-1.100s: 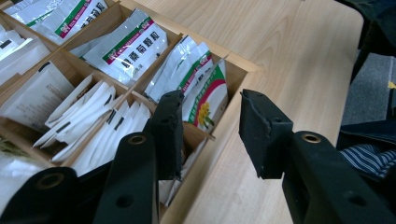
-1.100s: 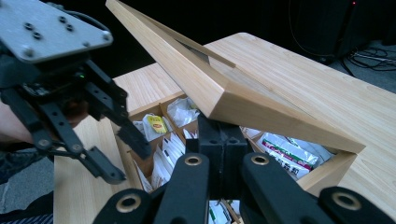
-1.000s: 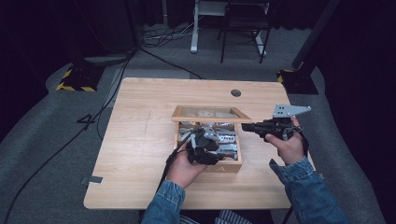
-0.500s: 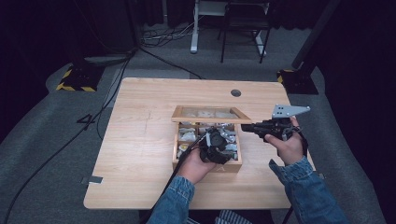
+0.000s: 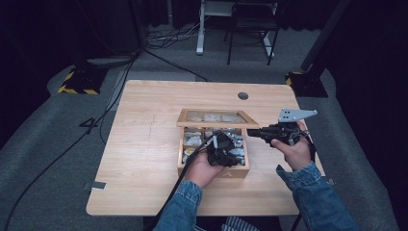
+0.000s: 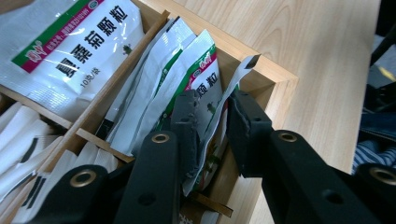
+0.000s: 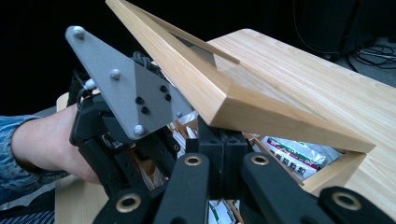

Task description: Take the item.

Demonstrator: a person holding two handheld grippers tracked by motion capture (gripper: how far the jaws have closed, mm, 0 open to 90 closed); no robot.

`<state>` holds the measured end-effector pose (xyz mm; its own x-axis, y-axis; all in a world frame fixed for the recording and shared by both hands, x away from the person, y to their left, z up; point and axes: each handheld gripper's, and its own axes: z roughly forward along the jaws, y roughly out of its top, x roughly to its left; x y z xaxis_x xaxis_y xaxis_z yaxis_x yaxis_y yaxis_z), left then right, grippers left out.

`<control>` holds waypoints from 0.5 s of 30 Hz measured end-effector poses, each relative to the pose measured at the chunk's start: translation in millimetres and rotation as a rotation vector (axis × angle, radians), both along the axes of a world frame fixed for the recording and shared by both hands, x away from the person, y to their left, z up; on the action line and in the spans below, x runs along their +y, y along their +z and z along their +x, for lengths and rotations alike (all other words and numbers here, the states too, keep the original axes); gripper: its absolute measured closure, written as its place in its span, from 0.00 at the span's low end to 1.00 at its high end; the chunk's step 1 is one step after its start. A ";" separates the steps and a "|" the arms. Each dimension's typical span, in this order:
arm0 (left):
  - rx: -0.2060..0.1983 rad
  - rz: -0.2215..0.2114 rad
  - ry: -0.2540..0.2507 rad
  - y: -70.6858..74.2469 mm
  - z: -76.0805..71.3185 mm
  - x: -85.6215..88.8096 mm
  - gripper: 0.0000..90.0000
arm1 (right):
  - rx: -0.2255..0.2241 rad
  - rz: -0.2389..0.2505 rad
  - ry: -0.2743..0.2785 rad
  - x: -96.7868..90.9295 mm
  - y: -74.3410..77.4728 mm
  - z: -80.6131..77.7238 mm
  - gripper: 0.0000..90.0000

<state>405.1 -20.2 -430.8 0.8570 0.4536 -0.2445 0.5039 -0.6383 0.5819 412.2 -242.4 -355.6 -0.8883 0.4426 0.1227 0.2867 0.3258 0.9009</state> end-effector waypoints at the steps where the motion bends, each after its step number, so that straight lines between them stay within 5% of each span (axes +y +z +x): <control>1: 0.016 -0.014 -0.004 -1.7 1.7 1.7 0.82 | 0.000 -0.001 -0.001 0.1 -0.1 0.0 1.00; 8: 0.012 0.040 -0.025 -3.7 1.1 -2.0 0.92 | 0.002 -0.006 0.001 1.6 -1.2 -0.1 1.00; 15: -0.014 0.043 -0.044 -3.5 -2.4 -2.5 0.99 | 0.001 -0.007 0.000 1.6 -1.1 -0.1 1.00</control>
<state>402.7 -22.7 -434.3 0.8798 0.4248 -0.2130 0.4662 -0.6846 0.5603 412.1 -240.7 -356.8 -0.8882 0.4433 0.1210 0.2880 0.3317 0.8984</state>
